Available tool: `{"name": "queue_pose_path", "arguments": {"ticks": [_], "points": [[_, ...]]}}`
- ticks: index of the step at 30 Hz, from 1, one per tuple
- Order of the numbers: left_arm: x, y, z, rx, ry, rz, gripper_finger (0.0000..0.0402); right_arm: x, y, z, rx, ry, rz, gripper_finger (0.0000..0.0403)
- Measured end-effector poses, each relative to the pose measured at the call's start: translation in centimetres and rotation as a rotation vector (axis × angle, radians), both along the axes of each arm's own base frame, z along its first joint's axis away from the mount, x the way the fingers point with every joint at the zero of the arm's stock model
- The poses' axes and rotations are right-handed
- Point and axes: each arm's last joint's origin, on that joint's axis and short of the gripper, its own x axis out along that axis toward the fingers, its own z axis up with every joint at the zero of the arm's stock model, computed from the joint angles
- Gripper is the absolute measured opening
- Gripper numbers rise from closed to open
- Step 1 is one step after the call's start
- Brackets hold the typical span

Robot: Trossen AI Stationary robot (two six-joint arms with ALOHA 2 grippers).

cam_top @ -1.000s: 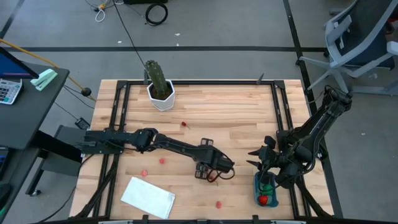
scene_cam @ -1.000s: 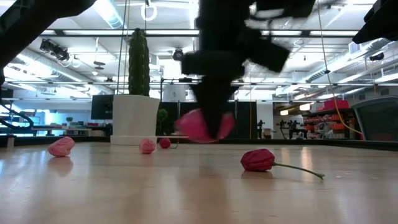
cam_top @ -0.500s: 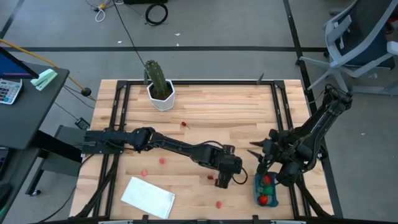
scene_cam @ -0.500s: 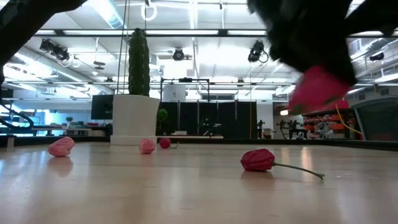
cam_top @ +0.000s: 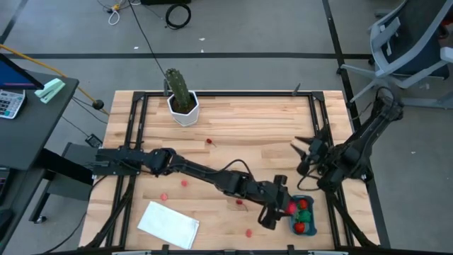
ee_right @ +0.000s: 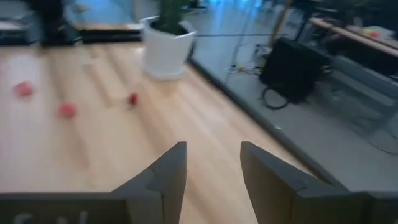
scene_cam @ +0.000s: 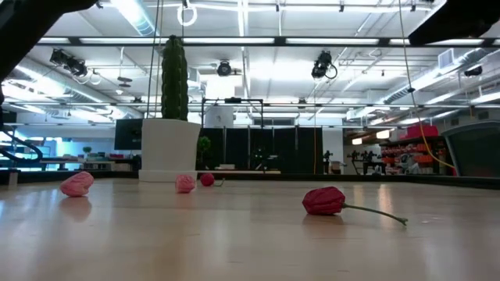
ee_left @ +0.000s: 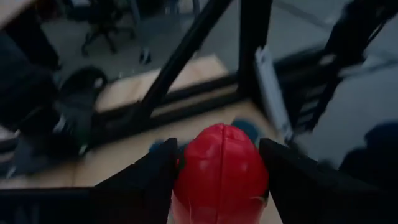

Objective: Pick and placing Produce into tupperware
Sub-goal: Put the dragon fruit into the bin

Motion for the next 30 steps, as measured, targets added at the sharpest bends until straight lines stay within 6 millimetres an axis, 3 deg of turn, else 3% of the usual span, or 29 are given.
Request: {"name": "queue_pose_path", "arguments": {"ticks": [4, 10, 17, 23, 30], "points": [[0.6, -1.0, -0.3, -0.045, -0.107, -0.017, 0.0211, -0.5, -1.5, 0.6, 0.016, -0.046, -0.067, 0.0154], [1.9, -1.7, -3.2, -0.106, -0.223, -0.031, 0.0222, -0.9, -2.4, 1.0, 0.051, -0.071, -0.098, 0.0147], [3.5, -0.7, -8.2, -0.213, -0.256, -0.011, 0.0220, -0.9, -2.3, 1.0, 0.051, -0.067, -0.096, 0.0142], [4.3, 0.5, -11.3, -0.302, -0.223, 0.015, 0.0215, -0.9, -2.3, 1.0, 0.056, -0.063, -0.094, 0.0141], [4.4, 0.6, -12.6, -0.312, -0.182, 0.022, 0.0245, -0.9, -2.3, 1.0, 0.049, -0.051, -0.088, 0.0139]]}}
